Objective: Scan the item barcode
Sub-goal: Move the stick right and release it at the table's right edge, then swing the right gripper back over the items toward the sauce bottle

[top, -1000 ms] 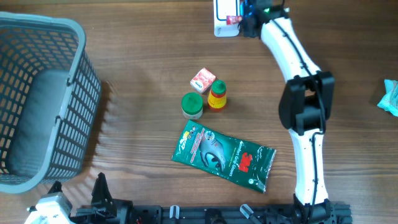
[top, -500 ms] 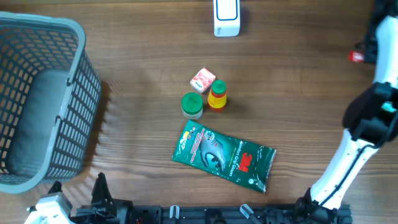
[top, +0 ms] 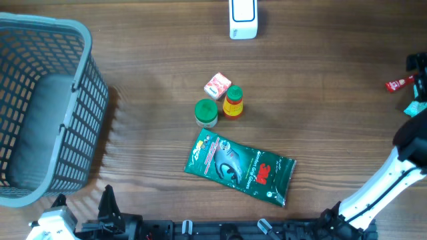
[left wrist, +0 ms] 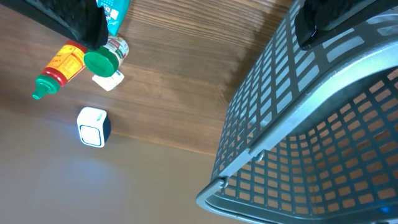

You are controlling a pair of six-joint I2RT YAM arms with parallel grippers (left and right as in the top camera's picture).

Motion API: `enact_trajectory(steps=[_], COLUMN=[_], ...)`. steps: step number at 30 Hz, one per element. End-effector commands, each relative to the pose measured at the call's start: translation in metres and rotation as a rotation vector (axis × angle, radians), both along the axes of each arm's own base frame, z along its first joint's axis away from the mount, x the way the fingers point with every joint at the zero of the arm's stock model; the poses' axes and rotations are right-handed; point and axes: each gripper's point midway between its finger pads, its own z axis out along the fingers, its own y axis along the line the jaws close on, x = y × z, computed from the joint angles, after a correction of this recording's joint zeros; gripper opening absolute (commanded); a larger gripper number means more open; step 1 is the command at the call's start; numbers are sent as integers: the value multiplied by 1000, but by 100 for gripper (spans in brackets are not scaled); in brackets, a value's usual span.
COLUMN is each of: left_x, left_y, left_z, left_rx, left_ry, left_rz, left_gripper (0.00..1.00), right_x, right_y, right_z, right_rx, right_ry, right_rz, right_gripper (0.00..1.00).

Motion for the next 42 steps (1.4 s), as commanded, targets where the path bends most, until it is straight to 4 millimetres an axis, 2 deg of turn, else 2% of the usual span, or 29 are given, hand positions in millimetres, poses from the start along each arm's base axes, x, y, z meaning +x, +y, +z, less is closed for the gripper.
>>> enact_trajectory(steps=[1, 3, 6, 8, 11, 14, 20, 23, 27, 32, 42], left_x=[-1, -1, -1, -1, -1, -1, -1, -1, -1, -1, -1], left_y=[3, 3, 3, 3, 3, 3, 3, 3, 3, 3, 3], left_z=[2, 2, 2, 1, 1, 2, 1, 2, 2, 2, 2], left_rx=[14, 14, 14, 14, 14, 14, 14, 14, 14, 14, 14], left_ry=[-7, -7, -7, -6, -6, -7, -6, -7, -7, -7, -7], left_rz=[15, 15, 15, 15, 15, 15, 15, 15, 15, 15, 15], left_gripper=[100, 100, 100, 100, 100, 100, 100, 100, 100, 100, 100], right_x=[5, -8, -29, -26, -22, -21, -31, -36, -39, -42, -56], right_y=[71, 117, 166, 192, 236, 291, 361, 379, 388, 389, 388], right_z=[111, 141, 161, 173, 186, 197, 198, 197, 197, 201, 224], right_rx=[59, 144, 238, 246, 303, 423, 465, 471, 471, 461, 407], right_ry=[-231, -261, -248, -303, -361, -400, -367, -355, -353, -368, -447], right_rz=[149, 214, 284, 461, 616, 716, 903, 953, 989, 1015, 1091], right_gripper=[99, 100, 100, 100, 100, 100, 99, 99, 100, 100, 100])
